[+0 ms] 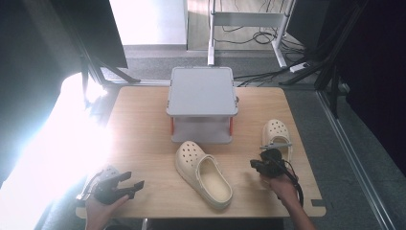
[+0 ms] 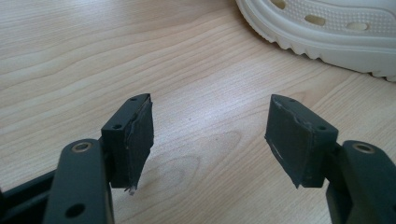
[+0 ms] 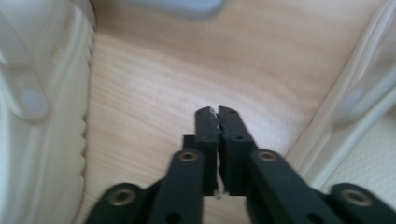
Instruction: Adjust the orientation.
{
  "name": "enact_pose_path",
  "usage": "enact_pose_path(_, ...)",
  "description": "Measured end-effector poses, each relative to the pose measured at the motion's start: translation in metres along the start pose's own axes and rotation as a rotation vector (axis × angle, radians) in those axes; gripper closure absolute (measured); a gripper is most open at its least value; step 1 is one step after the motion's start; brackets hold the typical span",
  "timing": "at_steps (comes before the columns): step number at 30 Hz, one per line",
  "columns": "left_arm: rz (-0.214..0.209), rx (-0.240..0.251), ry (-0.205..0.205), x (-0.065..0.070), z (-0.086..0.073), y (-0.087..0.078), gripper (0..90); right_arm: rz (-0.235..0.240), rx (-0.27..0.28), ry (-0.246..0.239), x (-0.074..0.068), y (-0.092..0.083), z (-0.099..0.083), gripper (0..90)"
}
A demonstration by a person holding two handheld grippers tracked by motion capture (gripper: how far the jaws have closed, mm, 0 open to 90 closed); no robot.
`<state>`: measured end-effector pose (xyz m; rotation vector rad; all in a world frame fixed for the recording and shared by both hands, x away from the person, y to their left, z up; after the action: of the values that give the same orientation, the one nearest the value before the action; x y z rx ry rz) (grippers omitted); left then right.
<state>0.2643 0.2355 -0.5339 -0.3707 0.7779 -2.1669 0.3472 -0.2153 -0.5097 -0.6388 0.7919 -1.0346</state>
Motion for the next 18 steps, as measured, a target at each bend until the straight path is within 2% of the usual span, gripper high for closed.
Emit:
enact_pose_path(3,0.0,-0.004,0.001,0.0,0.0,0.0,33.0,-0.035,-0.012,0.011,0.008,0.004,-0.009,90.0)
enact_pose_path(4,-0.001,-0.002,-0.001,0.0,0.0,0.0,33.0,-0.034,-0.011,0.024,0.011,0.004,-0.012,90.0)
enact_pose_path(9,0.0,-0.001,-0.003,0.0,0.0,0.0,33.0,-0.053,0.003,0.033,0.017,0.002,-0.018,90.0)
enact_pose_path(12,-0.002,-0.004,-0.002,0.001,0.0,0.001,33.0,-0.038,0.007,0.042,0.018,0.0,-0.019,90.0)
enact_pose_path(18,0.0,-0.002,-0.002,0.0,0.0,-0.001,32.9,-0.041,-0.004,0.024,0.019,-0.001,-0.021,90.0)
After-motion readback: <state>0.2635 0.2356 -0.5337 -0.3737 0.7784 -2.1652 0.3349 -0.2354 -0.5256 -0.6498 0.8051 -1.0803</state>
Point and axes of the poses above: each handheld gripper's, and its own axes: y roughly forward along the jaws, z roughly out of its top, x roughly to its right, the point moved 6 cm from there along y, roughly forward along the jaws, and after that the axes turned 12 degrees about y, right-handed, at the moved point
